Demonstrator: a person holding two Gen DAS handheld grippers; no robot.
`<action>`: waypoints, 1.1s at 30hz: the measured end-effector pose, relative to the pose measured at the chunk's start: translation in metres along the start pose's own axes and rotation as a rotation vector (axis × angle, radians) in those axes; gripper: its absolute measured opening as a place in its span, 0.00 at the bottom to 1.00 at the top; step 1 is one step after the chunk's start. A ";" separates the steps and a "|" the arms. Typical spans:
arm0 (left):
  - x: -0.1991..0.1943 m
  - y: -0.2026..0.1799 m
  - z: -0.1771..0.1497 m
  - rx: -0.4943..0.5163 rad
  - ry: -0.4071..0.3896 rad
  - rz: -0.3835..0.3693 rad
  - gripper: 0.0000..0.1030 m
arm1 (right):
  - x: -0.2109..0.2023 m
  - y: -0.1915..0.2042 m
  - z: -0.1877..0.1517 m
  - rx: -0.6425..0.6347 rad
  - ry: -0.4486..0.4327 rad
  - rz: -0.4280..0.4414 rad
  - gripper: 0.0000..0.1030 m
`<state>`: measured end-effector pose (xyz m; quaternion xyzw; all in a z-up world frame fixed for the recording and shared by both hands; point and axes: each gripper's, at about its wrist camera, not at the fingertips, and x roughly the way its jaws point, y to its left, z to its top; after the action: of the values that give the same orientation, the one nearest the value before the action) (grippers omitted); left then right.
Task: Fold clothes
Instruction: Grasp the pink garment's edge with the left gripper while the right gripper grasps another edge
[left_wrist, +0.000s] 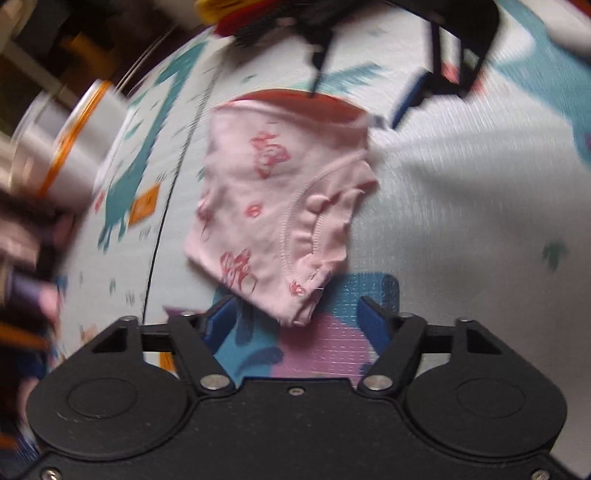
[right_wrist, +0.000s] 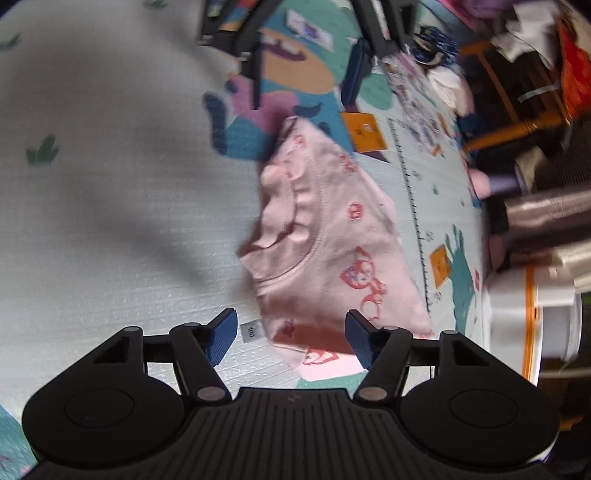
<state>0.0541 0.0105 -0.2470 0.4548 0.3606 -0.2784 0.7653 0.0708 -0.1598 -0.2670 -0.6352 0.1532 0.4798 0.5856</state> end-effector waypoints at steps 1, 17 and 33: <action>0.004 -0.003 -0.001 0.044 0.000 0.002 0.56 | 0.003 0.002 -0.001 -0.021 -0.001 -0.004 0.62; 0.033 0.001 0.001 0.169 0.044 0.016 0.44 | 0.014 -0.005 0.000 -0.016 -0.009 -0.017 0.54; -0.012 0.048 0.026 0.050 0.016 0.039 0.13 | -0.034 -0.097 -0.021 0.428 -0.033 0.057 0.04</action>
<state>0.0908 0.0088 -0.2051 0.4827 0.3506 -0.2688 0.7562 0.1362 -0.1652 -0.1858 -0.4841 0.2599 0.4629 0.6956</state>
